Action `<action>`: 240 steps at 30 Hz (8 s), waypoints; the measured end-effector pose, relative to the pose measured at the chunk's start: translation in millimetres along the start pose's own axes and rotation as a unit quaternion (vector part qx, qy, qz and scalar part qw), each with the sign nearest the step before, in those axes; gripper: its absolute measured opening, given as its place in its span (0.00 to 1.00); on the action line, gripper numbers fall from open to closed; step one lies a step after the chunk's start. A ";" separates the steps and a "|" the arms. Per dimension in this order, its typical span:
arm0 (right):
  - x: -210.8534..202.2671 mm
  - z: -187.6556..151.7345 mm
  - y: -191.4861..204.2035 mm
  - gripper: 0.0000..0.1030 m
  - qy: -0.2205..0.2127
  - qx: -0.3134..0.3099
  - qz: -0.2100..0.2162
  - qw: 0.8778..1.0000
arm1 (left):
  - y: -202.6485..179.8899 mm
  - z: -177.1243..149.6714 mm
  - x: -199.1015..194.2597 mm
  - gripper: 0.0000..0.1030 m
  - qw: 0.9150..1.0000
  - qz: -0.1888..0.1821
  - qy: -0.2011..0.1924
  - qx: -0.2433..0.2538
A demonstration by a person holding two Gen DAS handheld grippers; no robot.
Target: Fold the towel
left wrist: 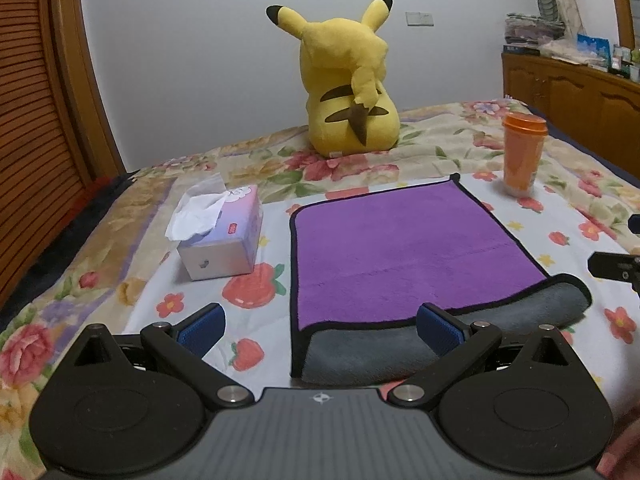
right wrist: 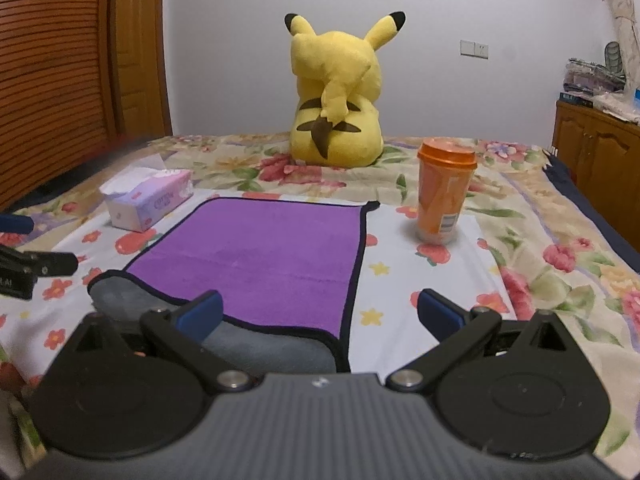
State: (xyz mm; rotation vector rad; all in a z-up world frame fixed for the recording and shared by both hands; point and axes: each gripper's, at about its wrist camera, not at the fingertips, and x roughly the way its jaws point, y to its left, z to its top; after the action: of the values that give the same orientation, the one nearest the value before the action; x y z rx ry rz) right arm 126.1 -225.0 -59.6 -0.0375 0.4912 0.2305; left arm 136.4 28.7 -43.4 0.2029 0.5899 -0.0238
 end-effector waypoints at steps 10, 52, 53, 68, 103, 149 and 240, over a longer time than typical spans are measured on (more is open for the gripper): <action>22.2 0.2 0.2 1.00 0.017 -0.015 0.009 1.000 | 16.8 5.1 32.7 1.00 1.000 -0.009 0.024 0.002; 76.3 -11.9 -10.3 0.63 0.154 0.008 0.084 0.985 | 23.9 -10.8 96.8 0.22 0.986 -0.092 0.135 -0.027; 76.2 -11.7 -10.8 0.63 0.154 0.008 0.083 0.985 | 24.0 -11.0 97.1 0.20 0.986 -0.093 0.135 -0.027; 75.1 -9.6 -12.0 0.17 0.166 -0.019 0.083 0.982 | 21.1 -6.8 88.5 0.08 0.987 -0.108 0.112 -0.025; 68.9 22.0 -31.1 0.05 0.062 -0.016 0.099 0.993 | 25.6 33.6 47.2 0.07 0.992 -0.110 -0.017 -0.055; 104.8 86.7 -27.3 0.04 -0.010 -0.086 0.092 0.992 | 43.3 83.7 99.0 0.07 0.989 -0.107 -0.062 -0.075; 108.2 65.4 -14.1 0.53 0.030 -0.033 0.037 0.998 | 35.1 69.5 100.6 0.59 0.997 -0.058 0.004 -0.043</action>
State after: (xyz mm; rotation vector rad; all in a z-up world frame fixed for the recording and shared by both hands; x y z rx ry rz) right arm 252.2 -210.0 -53.3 -0.0915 0.5446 0.3188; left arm 261.1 53.0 -36.4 0.0850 0.6081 -0.1106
